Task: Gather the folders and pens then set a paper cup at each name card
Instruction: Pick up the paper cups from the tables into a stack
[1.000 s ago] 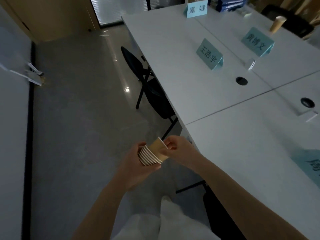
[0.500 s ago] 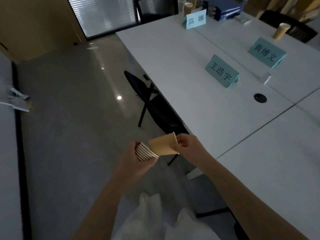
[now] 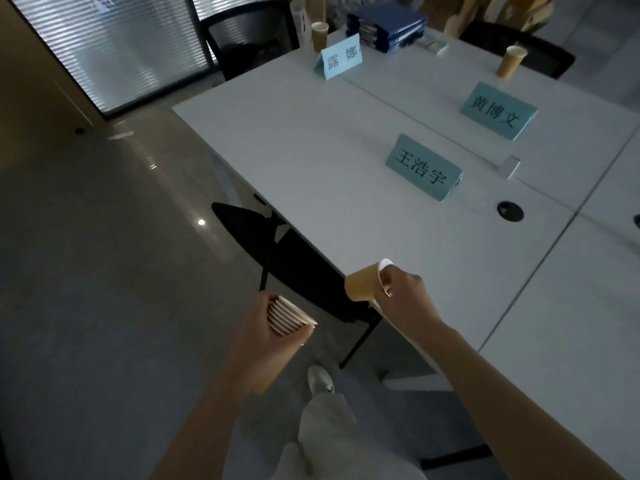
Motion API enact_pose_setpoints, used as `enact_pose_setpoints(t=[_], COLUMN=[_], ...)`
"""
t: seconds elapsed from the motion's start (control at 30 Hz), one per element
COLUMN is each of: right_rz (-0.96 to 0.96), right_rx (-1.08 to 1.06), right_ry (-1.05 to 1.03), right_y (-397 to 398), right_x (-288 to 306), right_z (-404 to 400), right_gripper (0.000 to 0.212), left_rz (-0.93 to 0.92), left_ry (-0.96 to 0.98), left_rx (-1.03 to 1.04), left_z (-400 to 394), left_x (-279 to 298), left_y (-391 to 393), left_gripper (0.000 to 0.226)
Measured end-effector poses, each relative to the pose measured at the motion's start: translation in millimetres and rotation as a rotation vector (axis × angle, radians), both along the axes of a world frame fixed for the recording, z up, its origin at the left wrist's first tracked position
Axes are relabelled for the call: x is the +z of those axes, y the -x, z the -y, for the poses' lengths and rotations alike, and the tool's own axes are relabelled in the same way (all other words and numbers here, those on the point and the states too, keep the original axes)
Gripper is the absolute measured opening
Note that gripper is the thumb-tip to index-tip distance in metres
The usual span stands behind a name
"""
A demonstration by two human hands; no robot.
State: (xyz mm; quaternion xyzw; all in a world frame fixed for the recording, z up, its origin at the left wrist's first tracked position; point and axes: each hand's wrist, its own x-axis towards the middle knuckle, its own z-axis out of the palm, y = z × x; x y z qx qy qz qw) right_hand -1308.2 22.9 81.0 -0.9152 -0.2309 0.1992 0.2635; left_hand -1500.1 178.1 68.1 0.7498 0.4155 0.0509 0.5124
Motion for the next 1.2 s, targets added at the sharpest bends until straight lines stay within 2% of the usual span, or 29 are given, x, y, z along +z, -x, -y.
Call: enact_pose_setpoints(t=[0.1, 0.17, 0.27, 0.37, 0.53, 0.67, 0.77, 0.93, 1.1, 1.2], right_rz=[0.116, 0.126, 0.184, 0.176, 0.123, 0.138, 0.17, 0.207, 0.043, -0.043], right_rx=[0.067, 0.09, 0.174, 0.199, 0.153, 0.182, 0.191, 0.258, 0.248, 0.273], right_ry=[0.113, 0.201, 0.342, 0.376, 0.32, 0.341, 0.291, 0.169, -0.123, -0.201], right_y=[-43, -68, -96, -115, -131, -136, -137, -131, -123, -114], right_x=[-12, -18, -17, -23, -34, -36, -39, -22, -1, 8], right_z=[-21, -36, -57, -69, -70, -74, -78, -107, -156, -189], right_gripper=[0.005, 0.018, 0.022, 0.023, 0.025, 0.016, 0.016, 0.022, 0.014, 0.012], left_rz=[0.006, 0.023, 0.074, 0.098, 0.06, 0.05, 0.018, 0.005, 0.023, 0.064], left_ry=[-0.003, -0.011, -0.037, -0.039, -0.066, -0.109, -0.127, -0.144, -0.106, -0.065], left_rx=[0.022, 0.005, -0.015, -0.035, -0.082, -0.122, -0.142, -0.145, -0.106, -0.075], left_z=[-22, -37, -59, -75, -87, -97, -104, -121, -146, -164], left_x=[8, 13, 17, 17, 14, 12, 13, 16, 12, 8], left_y=[-30, -48, -73, -96, -121, -134, -141, -152, -148, -142], left_gripper=[0.044, 0.048, 0.061, 0.068, 0.066, 0.063, 0.068, 0.06, 0.059, 0.058])
